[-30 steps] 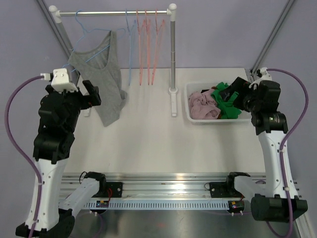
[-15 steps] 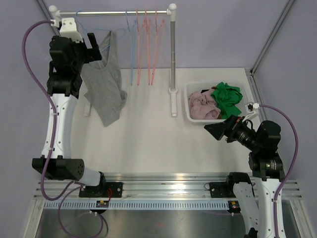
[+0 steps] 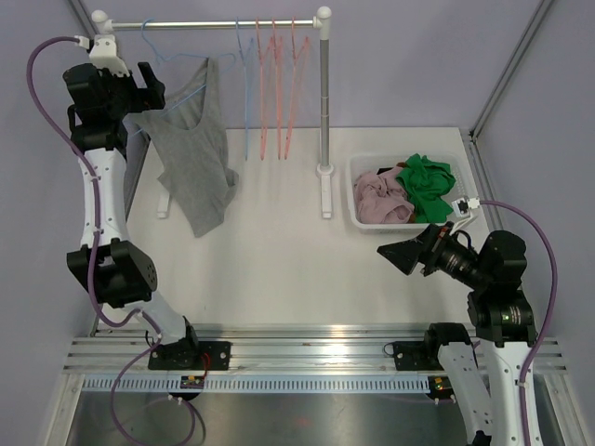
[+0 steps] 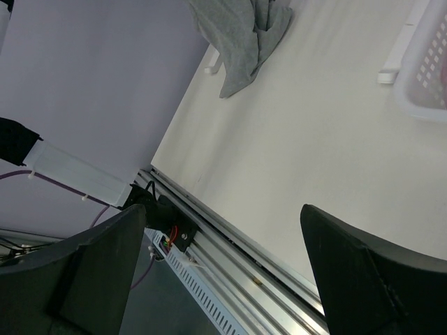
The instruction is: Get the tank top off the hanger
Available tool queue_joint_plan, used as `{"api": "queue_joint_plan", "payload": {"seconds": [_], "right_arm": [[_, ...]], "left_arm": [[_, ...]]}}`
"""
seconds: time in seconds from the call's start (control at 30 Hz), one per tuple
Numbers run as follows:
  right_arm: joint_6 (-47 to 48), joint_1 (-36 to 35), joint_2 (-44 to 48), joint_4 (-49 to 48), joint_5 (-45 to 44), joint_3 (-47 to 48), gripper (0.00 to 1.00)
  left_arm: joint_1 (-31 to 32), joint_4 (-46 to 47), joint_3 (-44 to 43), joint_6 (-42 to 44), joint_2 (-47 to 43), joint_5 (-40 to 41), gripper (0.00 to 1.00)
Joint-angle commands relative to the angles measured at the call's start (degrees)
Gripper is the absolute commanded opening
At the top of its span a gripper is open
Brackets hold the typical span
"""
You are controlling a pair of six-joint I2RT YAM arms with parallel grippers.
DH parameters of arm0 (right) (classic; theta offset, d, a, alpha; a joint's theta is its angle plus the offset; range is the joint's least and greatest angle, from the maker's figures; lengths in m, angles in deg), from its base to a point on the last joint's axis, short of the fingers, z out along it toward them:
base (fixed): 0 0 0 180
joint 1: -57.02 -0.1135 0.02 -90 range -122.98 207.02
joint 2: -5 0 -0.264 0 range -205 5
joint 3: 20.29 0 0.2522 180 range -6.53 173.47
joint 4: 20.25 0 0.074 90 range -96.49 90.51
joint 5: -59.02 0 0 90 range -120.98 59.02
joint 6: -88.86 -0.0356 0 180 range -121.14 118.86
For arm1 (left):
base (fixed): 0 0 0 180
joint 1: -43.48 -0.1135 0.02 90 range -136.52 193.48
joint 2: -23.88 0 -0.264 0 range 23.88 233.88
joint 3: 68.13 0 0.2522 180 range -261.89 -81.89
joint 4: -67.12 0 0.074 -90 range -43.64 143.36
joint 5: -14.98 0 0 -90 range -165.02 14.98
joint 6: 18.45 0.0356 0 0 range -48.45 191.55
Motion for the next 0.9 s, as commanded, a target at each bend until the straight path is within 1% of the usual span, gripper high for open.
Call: {"api": "queue_joint_plan", "payload": {"seconds": [0.0,0.07,0.1,0.2,0.27,0.3,0.33,0.37,0.4,0.47,0.53,0.57,0.67,0.73,0.83,0.87], "right_arm": [[1.0,-1.2,0.0,0.4,0.8,2.0,0.99],[1.1,-1.4,-0.2,0.5,0.8,2.3,0.98],[1.3,-1.3,-0.5,0.6,0.7,2.3,0.98],[1.4,-1.4,-1.4,0.7,0.4,2.8,0.97],[1.4,-1.3,-1.5,0.4,0.1,2.7,0.96],[1.3,-1.4,-1.7,0.4,-0.4,2.4,0.95],[1.3,-1.4,-1.8,0.1,-0.6,2.3,0.95],[1.3,-1.3,-2.0,0.0,-0.7,2.2,0.94],[1.2,-1.3,-2.0,-0.1,-0.9,2.0,0.94],[1.2,-1.4,-1.9,-0.1,-1.2,2.1,0.93],[1.4,-1.3,-1.7,0.0,-2.0,2.3,0.94],[1.5,-1.4,-1.9,0.1,-2.1,2.3,0.93],[1.3,-1.4,-1.8,-0.1,-2.1,2.1,0.93],[1.2,-1.4,-1.7,-0.3,-2.1,1.8,0.93],[1.2,-1.4,-1.6,-0.5,-2.1,1.6,0.93],[1.2,-1.3,-1.6,-0.5,-2.0,1.6,0.93]], "left_arm": [[-0.9,6.2,-1.9,3.4,0.5,-10.1,0.99],[-0.9,4.9,-3.3,5.1,2.4,-12.0,0.98],[-1.0,4.1,-4.1,5.6,3.3,-12.5,0.97],[-1.8,2.4,-7.2,5.9,5.9,-12.9,0.86],[-3.0,3.2,-8.3,3.9,7.0,-14.5,0.73],[-3.2,3.5,-8.5,3.2,7.8,-15.6,0.64],[-3.5,3.5,-8.9,2.1,8.1,-16.5,0.51],[-3.5,3.5,-9.3,1.9,8.3,-16.5,0.44],[-3.6,3.5,-9.4,1.8,8.7,-16.7,0.40],[-3.5,3.5,-9.8,1.7,9.0,-17.0,0.33],[-3.6,3.5,-9.9,1.7,9.0,-17.0,0.29],[-3.5,3.5,-9.9,0.1,8.9,-17.3,0.26],[-3.5,4.8,-9.4,-1.9,7.6,-18.5,0.20],[-3.5,5.7,-9.0,-3.3,6.4,-19.3,0.20],[-3.5,6.7,-8.8,-5.2,5.4,-19.3,0.10],[-3.5,6.8,-8.8,-5.7,5.0,-19.1,0.04]]}}
